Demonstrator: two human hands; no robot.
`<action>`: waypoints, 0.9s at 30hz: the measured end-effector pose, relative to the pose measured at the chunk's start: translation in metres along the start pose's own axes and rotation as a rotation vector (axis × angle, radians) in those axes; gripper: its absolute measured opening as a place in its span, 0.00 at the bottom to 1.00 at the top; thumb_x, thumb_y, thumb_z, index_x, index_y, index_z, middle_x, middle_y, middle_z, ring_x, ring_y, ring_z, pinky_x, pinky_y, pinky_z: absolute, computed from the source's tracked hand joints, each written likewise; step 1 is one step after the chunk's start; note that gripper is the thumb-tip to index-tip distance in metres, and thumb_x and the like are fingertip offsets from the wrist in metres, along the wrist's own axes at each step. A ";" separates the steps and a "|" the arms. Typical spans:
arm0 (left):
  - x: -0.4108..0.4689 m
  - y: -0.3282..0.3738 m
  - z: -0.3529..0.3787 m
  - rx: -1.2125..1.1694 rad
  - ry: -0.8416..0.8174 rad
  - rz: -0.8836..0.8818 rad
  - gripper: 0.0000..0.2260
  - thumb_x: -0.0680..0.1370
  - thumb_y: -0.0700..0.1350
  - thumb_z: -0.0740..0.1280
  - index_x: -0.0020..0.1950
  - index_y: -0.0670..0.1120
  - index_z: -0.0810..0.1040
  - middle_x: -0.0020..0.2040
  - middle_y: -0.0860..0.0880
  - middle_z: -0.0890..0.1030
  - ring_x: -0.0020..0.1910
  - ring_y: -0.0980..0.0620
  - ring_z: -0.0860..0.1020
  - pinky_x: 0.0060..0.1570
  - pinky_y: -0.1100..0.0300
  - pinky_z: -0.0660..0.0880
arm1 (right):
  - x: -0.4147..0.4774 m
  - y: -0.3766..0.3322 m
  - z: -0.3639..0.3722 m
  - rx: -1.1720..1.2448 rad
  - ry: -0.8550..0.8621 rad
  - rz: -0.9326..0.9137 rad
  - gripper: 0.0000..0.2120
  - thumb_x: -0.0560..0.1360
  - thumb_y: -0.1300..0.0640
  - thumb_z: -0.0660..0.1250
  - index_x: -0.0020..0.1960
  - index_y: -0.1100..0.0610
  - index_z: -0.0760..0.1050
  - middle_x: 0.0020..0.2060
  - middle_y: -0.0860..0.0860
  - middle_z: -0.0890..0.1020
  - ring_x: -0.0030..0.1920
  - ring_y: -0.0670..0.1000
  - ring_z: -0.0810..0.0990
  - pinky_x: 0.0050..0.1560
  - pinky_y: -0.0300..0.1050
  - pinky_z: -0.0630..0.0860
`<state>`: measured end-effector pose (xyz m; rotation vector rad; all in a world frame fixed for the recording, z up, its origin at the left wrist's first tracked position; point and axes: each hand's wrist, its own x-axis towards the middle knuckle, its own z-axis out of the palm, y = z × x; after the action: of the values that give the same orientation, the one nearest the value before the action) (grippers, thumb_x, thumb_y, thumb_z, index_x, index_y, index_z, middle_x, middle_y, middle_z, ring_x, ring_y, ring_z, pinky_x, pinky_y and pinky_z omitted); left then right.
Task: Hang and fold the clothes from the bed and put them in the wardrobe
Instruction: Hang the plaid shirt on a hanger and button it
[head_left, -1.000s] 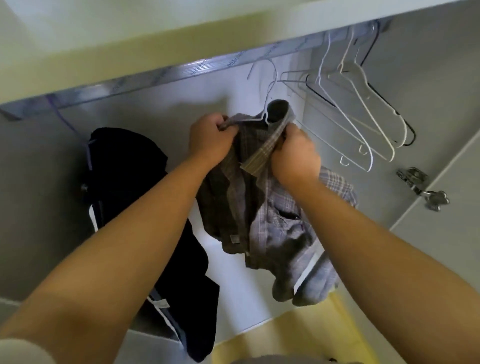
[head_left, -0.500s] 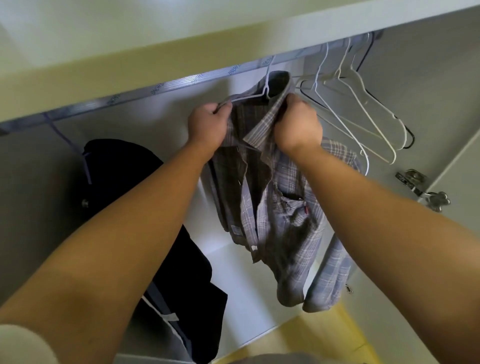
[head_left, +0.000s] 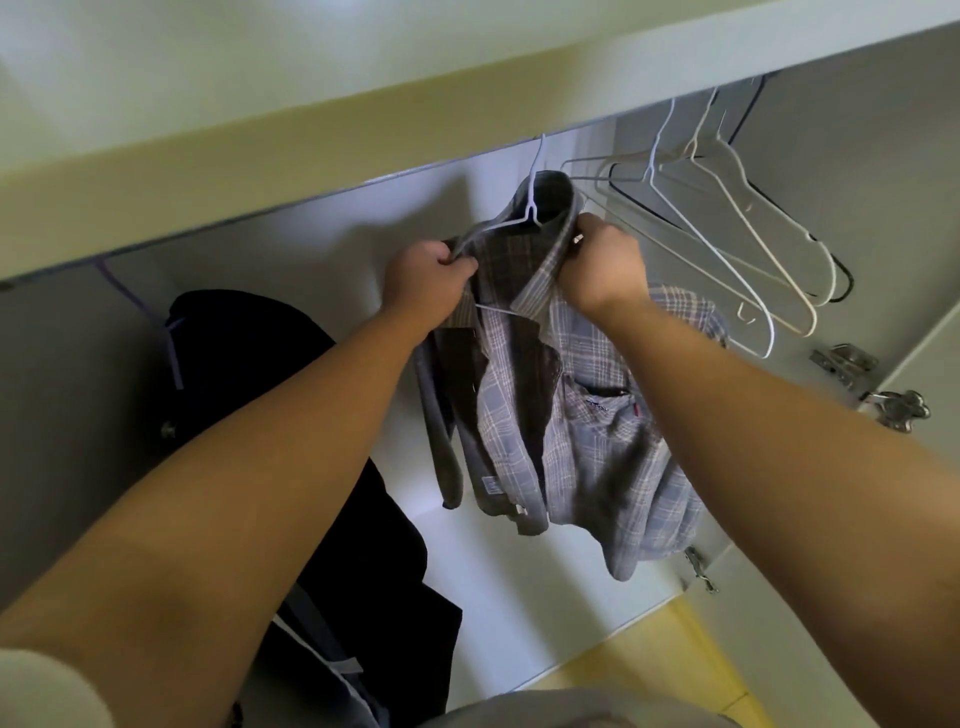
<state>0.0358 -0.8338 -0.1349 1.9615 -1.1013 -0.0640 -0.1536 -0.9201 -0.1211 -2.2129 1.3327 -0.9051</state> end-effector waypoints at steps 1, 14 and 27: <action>0.002 0.001 -0.001 0.008 0.003 -0.007 0.18 0.71 0.49 0.73 0.27 0.46 0.69 0.22 0.53 0.66 0.23 0.59 0.64 0.24 0.62 0.61 | 0.001 0.001 0.000 0.022 0.005 0.011 0.09 0.78 0.59 0.61 0.56 0.55 0.75 0.52 0.57 0.79 0.51 0.63 0.78 0.50 0.52 0.75; 0.023 0.027 -0.001 0.153 -0.137 0.052 0.14 0.74 0.39 0.70 0.58 0.52 0.79 0.52 0.52 0.79 0.55 0.46 0.79 0.58 0.51 0.77 | 0.026 0.003 -0.026 0.380 -0.078 0.249 0.21 0.77 0.44 0.67 0.64 0.55 0.73 0.52 0.52 0.78 0.53 0.56 0.78 0.52 0.47 0.73; 0.040 0.054 -0.022 0.038 -0.065 -0.295 0.14 0.83 0.52 0.64 0.50 0.43 0.81 0.56 0.42 0.83 0.53 0.45 0.80 0.53 0.56 0.77 | 0.037 -0.011 -0.033 0.081 -0.179 0.157 0.15 0.82 0.56 0.60 0.61 0.63 0.79 0.56 0.61 0.82 0.58 0.61 0.80 0.39 0.42 0.69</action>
<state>0.0328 -0.8608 -0.0703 2.1562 -0.8516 -0.2682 -0.1569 -0.9480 -0.0788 -2.0423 1.3395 -0.6755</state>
